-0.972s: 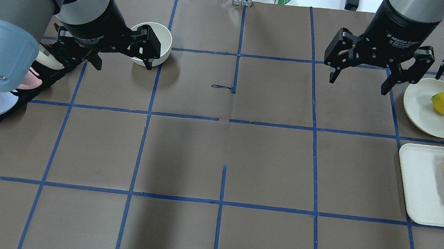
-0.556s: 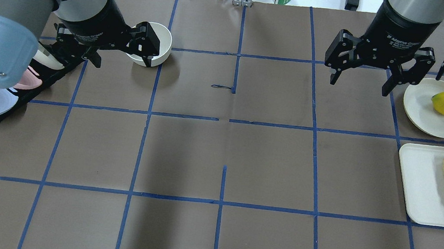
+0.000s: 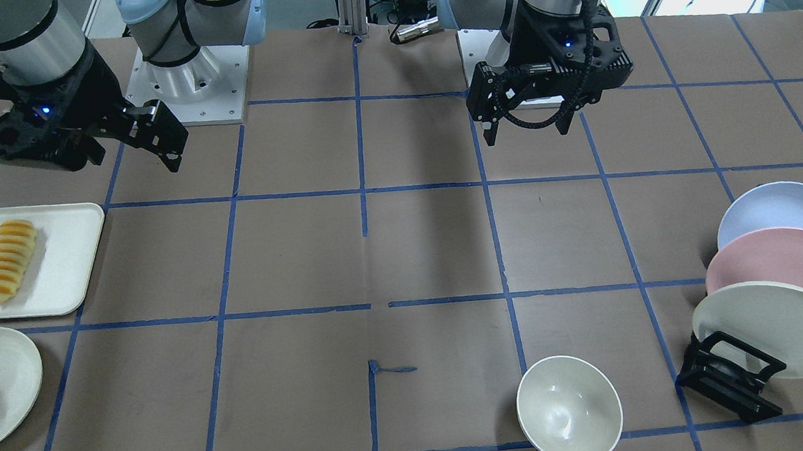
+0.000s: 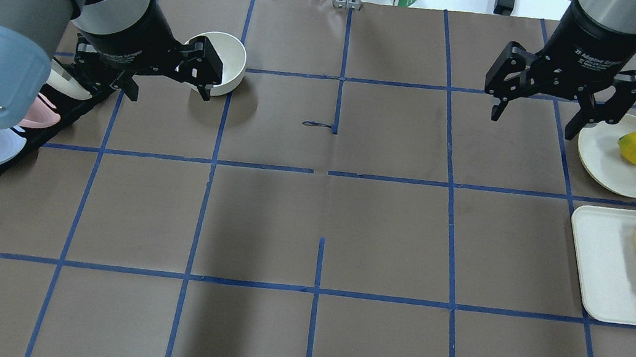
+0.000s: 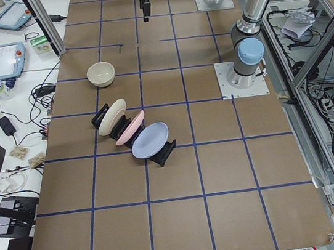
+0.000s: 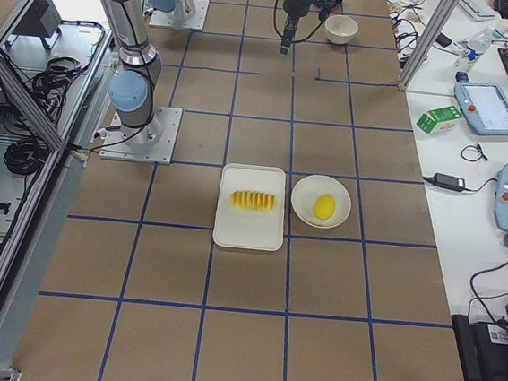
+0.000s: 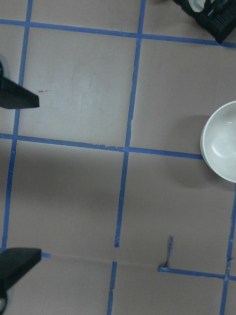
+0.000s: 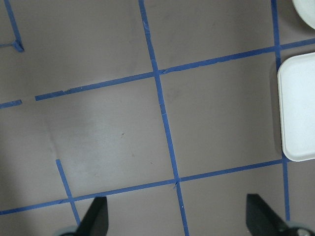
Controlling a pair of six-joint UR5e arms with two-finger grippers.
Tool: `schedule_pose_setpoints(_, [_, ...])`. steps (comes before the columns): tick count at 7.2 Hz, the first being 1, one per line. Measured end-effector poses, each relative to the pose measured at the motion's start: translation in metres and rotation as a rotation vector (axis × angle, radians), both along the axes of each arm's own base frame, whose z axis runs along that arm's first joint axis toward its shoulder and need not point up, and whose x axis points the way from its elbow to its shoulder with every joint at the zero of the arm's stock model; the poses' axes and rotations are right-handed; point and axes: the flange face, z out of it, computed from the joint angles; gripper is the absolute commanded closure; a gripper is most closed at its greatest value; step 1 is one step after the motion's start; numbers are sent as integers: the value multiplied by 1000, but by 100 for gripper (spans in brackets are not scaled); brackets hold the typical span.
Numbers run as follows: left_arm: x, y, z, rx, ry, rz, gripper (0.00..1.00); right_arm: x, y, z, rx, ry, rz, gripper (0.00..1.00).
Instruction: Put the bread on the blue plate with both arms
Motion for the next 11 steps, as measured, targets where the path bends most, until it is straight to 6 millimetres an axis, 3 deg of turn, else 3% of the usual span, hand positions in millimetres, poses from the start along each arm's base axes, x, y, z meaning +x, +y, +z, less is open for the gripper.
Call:
schedule_pose_setpoints(1, [12,-3,1,-1,-48,-37,0,-7,0,-1,8,1,-13,0])
schedule_pose_setpoints(2, [39,-11,3,2,-78,-47,0,-11,-1,-3,11,2,-19,0])
schedule_pose_setpoints(4, [135,-26,7,16,-100,39,0,-42,-7,-8,18,34,-48,0])
schedule_pose_setpoints(6, [237,-25,6,33,-101,205,0,-119,-18,-32,17,73,-54,0])
schedule_pose_setpoints(8, [356,-11,-12,65,-98,385,0,-203,-15,-73,-12,92,-26,0])
schedule_pose_setpoints(10, [448,-3,-39,45,-120,444,0,-270,-11,-127,-32,108,3,0])
schedule_pose_setpoints(11, [484,-3,-59,30,-131,485,0,-305,-11,-156,-29,102,17,0])
